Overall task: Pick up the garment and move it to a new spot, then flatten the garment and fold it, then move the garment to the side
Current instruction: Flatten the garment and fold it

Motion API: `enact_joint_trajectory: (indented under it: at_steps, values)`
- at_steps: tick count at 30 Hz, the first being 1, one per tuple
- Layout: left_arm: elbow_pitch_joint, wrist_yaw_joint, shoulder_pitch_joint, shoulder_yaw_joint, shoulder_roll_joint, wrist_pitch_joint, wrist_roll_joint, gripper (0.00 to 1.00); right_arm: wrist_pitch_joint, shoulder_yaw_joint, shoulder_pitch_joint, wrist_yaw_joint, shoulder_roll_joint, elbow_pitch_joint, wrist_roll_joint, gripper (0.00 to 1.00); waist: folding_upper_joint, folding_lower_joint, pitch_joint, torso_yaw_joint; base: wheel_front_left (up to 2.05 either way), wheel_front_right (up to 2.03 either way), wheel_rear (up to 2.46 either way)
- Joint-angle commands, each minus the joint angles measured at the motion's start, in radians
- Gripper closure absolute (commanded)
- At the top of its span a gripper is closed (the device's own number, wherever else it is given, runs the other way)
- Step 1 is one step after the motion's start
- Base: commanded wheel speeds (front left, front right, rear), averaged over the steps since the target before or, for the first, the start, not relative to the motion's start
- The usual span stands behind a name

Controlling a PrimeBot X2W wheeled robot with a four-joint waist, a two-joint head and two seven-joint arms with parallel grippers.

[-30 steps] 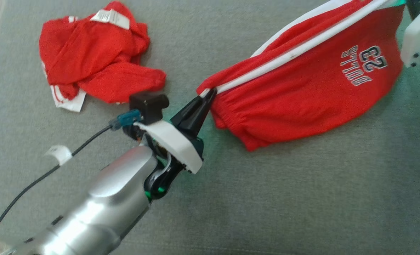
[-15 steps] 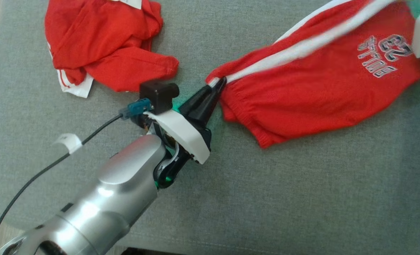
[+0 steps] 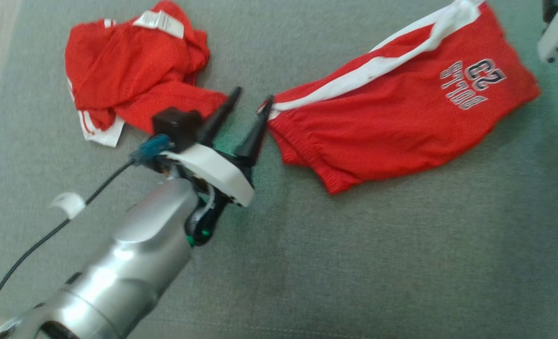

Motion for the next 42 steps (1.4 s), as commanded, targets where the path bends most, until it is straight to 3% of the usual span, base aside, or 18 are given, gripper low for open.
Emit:
enact_joint_trajectory:
  at_steps: [1,5,9,14,18,23,29,36,42]
  values:
    - [-0.017,0.012,-0.011,0.048,0.040,-0.016,0.006,0.00,-0.033,-0.003,0.027,-0.001,0.017,-0.029,0.016,0.00,0.0000,0.0001,-0.049,-0.030,0.00,0.00,0.00]
    - [-0.045,0.063,0.017,0.126,0.062,-0.035,0.018,0.00,-0.098,-0.011,0.081,-0.001,0.046,-0.073,0.061,0.00,0.0000,0.0001,-0.122,-0.061,0.00,0.00,0.00]
    - [-0.145,0.145,0.069,0.240,0.096,-0.038,0.128,0.00,-0.119,-0.023,0.166,-0.001,0.068,-0.173,0.107,0.00,0.0000,0.0001,-0.189,-0.092,0.00,0.00,0.00]
    - [-0.280,0.238,0.213,0.360,0.121,-0.038,0.316,0.00,-0.120,-0.077,0.347,-0.001,0.083,-0.399,0.106,0.00,0.0000,0.0001,-0.255,-0.128,0.00,0.00,0.00]
    - [-0.327,0.274,0.344,0.426,0.119,-0.038,0.392,0.00,-0.121,-0.181,0.547,-0.001,0.133,-0.584,0.051,0.00,0.0000,0.0001,-0.292,-0.149,0.00,0.00,0.00]
    - [-0.361,0.270,0.515,0.494,0.086,-0.039,0.452,0.00,-0.121,-0.298,0.847,-0.001,0.241,-0.781,-0.053,0.00,0.0000,0.0001,-0.324,-0.167,0.00,0.00,0.00]
    - [-0.371,0.222,0.636,0.540,0.035,-0.039,0.493,0.00,-0.121,-0.349,1.021,-0.001,0.304,-0.857,-0.116,0.00,0.0000,0.0001,-0.340,-0.169,0.00,0.00,0.00]
    - [-0.375,0.190,0.668,0.586,-0.003,-0.039,0.549,0.00,-0.121,-0.372,1.052,-0.001,0.326,-0.883,-0.137,0.00,0.0000,0.0001,-0.323,-0.157,0.00,0.00,0.00]
    - [-0.382,0.155,0.642,0.614,-0.039,-0.039,0.594,0.00,-0.079,-0.404,0.968,-0.001,0.313,-0.855,-0.168,0.00,0.0000,0.0001,-0.247,-0.120,0.00,0.00,0.00]
